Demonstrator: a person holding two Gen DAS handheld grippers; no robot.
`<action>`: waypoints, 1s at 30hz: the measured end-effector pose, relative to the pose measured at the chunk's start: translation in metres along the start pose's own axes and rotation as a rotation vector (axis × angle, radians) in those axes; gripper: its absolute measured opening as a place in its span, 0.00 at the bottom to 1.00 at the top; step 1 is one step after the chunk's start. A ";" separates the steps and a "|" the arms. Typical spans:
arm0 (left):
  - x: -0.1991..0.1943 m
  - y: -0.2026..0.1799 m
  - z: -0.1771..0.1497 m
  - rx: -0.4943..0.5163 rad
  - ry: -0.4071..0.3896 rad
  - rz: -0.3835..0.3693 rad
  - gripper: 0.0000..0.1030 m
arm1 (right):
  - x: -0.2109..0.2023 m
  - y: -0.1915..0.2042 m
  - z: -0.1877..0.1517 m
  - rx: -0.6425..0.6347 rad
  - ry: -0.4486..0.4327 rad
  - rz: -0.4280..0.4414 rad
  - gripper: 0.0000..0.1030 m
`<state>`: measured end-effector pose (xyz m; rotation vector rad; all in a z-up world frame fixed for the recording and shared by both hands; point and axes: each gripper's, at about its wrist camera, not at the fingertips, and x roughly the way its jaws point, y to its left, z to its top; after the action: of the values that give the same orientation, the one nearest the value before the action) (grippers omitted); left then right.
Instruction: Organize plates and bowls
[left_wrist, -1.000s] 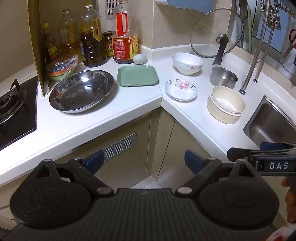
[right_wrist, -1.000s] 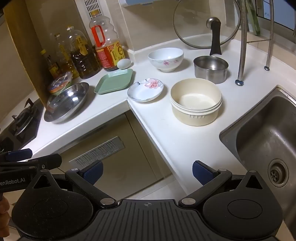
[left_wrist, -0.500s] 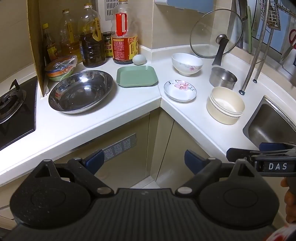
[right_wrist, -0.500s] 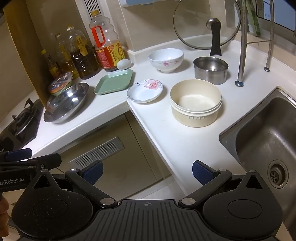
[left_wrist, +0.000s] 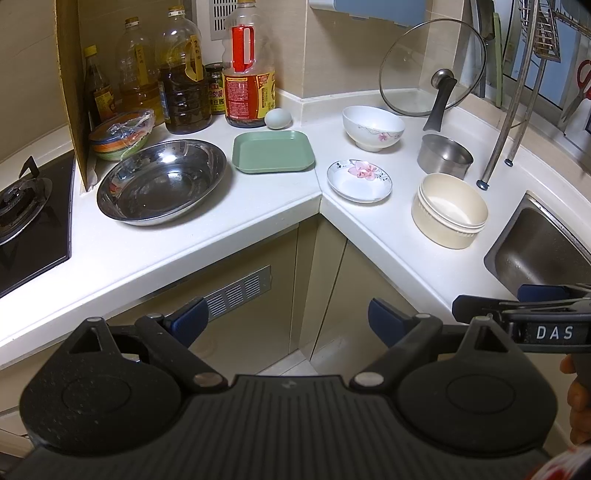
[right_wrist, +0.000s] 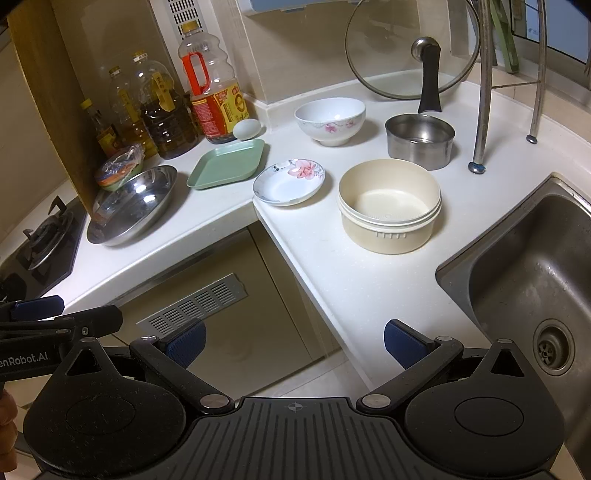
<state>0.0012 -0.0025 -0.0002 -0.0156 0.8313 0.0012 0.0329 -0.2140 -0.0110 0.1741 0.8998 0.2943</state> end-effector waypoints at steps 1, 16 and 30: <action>0.000 0.000 0.000 0.000 0.000 0.000 0.90 | 0.000 0.000 0.000 0.000 -0.001 0.000 1.00; -0.003 0.002 0.000 -0.008 -0.005 -0.006 0.90 | -0.003 0.001 0.000 -0.001 -0.005 -0.003 1.00; -0.003 0.003 0.000 -0.008 -0.004 -0.006 0.90 | -0.003 0.000 0.001 -0.002 -0.008 -0.002 1.00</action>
<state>-0.0008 0.0002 0.0015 -0.0257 0.8273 -0.0013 0.0323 -0.2151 -0.0084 0.1722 0.8918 0.2922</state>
